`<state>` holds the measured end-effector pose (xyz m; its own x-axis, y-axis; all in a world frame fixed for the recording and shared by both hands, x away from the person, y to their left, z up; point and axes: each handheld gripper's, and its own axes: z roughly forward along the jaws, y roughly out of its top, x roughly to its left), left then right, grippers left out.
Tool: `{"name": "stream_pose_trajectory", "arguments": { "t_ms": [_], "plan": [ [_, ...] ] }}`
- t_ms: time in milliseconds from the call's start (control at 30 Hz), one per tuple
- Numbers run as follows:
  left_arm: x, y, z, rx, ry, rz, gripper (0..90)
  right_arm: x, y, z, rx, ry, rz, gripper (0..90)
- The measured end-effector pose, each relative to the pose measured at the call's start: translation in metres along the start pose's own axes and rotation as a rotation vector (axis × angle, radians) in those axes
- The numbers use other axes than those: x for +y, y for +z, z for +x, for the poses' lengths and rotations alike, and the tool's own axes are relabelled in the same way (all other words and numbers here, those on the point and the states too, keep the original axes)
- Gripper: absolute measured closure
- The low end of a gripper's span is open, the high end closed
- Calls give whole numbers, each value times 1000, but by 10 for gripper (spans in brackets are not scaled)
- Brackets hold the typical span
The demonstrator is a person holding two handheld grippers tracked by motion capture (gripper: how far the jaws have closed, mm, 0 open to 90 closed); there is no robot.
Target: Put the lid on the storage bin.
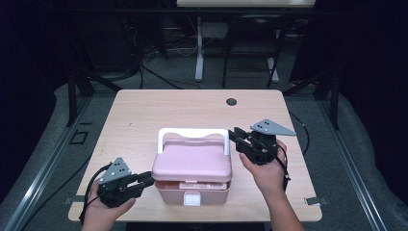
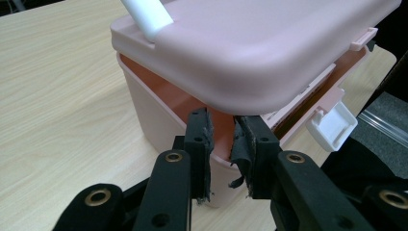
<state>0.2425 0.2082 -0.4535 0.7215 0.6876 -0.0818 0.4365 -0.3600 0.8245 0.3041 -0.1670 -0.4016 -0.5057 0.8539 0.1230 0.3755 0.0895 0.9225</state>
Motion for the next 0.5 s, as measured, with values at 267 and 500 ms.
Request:
{"name": "stream_pose_trajectory", "arguments": {
  "t_ms": [267,500],
  "plan": [
    [-6,1,-2,-3,1,16,752,0,0,0,1,1,0,732],
    [-10,1,-4,-6,0,20,752,0,0,0,0,1,-2,733]
  ]
}}
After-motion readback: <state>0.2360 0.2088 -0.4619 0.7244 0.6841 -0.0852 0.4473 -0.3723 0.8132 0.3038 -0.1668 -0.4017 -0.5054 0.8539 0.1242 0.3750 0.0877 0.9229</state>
